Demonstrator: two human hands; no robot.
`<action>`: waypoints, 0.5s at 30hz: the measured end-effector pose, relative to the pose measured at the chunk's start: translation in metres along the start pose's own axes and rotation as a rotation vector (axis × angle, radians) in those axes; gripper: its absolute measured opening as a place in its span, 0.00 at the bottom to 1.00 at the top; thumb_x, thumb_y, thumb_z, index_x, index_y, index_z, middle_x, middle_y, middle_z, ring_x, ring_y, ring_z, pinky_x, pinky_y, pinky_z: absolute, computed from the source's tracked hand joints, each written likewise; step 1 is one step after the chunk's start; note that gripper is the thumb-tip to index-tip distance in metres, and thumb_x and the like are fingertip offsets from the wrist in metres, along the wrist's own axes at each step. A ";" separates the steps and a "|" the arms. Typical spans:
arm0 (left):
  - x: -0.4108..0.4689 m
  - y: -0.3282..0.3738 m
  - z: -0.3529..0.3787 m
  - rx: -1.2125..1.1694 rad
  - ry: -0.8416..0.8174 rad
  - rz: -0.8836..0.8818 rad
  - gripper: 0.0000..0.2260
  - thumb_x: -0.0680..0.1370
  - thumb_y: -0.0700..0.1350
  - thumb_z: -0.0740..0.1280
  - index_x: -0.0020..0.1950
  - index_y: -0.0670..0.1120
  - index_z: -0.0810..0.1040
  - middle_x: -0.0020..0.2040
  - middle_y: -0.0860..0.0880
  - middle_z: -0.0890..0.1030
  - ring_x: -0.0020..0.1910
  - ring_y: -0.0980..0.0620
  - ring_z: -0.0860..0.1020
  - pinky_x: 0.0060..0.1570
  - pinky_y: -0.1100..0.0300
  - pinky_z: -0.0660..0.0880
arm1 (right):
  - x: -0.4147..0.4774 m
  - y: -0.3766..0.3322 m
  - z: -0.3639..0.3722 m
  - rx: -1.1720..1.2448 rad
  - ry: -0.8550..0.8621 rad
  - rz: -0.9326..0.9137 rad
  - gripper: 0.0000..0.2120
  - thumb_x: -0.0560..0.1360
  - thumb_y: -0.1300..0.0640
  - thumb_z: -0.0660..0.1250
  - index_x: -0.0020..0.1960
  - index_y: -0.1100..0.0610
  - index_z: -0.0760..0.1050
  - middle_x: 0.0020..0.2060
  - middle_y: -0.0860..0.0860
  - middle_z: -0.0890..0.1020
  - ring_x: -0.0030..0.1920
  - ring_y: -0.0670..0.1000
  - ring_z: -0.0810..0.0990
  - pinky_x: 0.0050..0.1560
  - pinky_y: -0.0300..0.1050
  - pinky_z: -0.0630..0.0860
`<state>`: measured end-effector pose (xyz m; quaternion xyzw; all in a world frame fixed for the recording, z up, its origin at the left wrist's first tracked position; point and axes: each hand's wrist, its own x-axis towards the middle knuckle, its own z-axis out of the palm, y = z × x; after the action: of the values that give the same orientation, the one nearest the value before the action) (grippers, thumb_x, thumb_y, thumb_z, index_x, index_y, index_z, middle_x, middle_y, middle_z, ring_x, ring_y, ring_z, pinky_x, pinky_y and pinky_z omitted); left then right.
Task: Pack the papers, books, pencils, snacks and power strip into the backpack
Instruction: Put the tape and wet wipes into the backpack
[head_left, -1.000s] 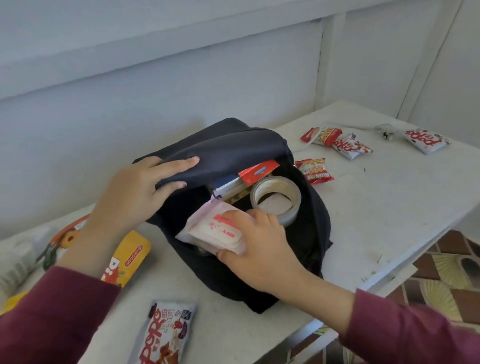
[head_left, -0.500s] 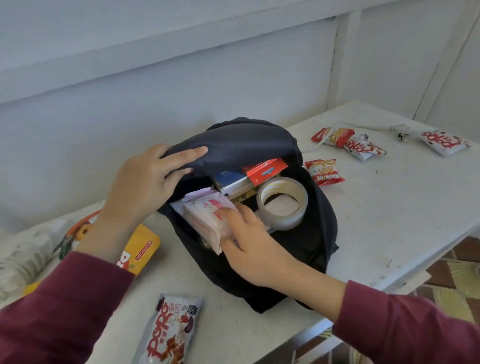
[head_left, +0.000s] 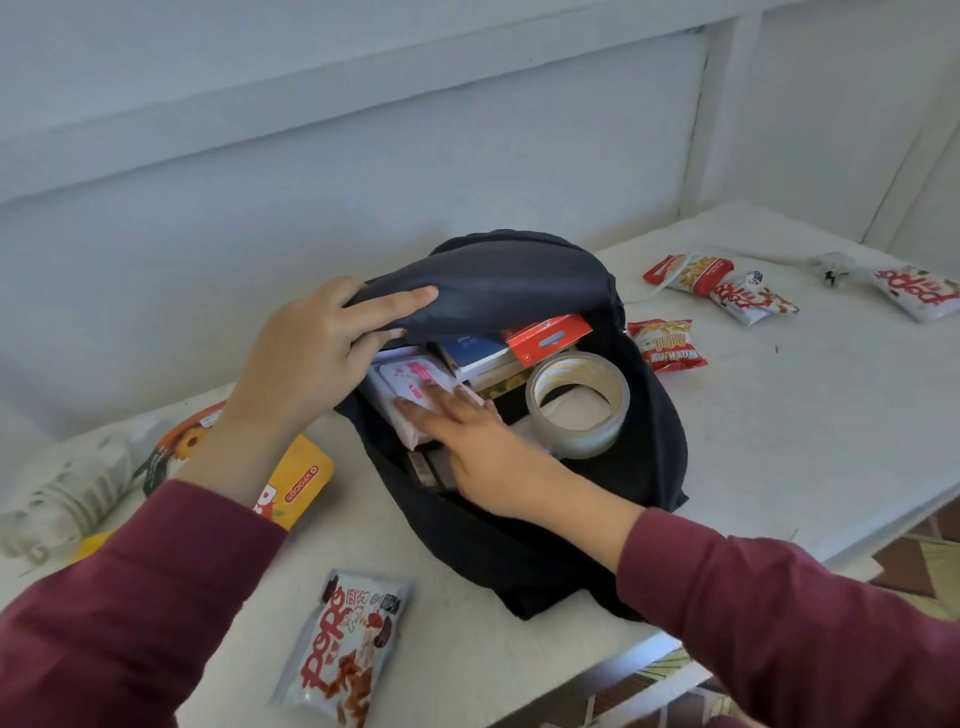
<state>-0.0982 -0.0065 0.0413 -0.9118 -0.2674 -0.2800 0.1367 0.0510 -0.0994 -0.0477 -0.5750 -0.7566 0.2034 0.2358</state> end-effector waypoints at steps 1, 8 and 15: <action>0.000 0.000 0.000 -0.003 -0.003 -0.002 0.18 0.76 0.44 0.60 0.65 0.56 0.74 0.39 0.44 0.74 0.34 0.45 0.73 0.32 0.58 0.68 | -0.001 0.001 0.000 -0.008 0.029 0.001 0.30 0.76 0.67 0.53 0.76 0.51 0.55 0.76 0.56 0.54 0.75 0.61 0.50 0.74 0.55 0.48; -0.006 0.002 0.004 0.005 0.006 -0.020 0.20 0.74 0.39 0.63 0.65 0.53 0.74 0.41 0.43 0.76 0.36 0.46 0.73 0.35 0.60 0.66 | -0.017 0.011 0.014 -0.144 0.213 -0.068 0.28 0.69 0.73 0.60 0.69 0.64 0.67 0.67 0.62 0.71 0.69 0.61 0.67 0.70 0.50 0.61; -0.007 0.002 0.005 -0.040 0.011 -0.022 0.18 0.76 0.45 0.58 0.65 0.56 0.74 0.41 0.46 0.75 0.37 0.48 0.72 0.33 0.59 0.67 | 0.018 0.004 0.009 -0.305 -0.005 -0.036 0.30 0.77 0.67 0.53 0.77 0.58 0.46 0.76 0.55 0.51 0.76 0.54 0.49 0.73 0.45 0.47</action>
<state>-0.1000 -0.0098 0.0330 -0.9099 -0.2709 -0.2916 0.1168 0.0447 -0.0817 -0.0556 -0.5899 -0.7895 0.0834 0.1475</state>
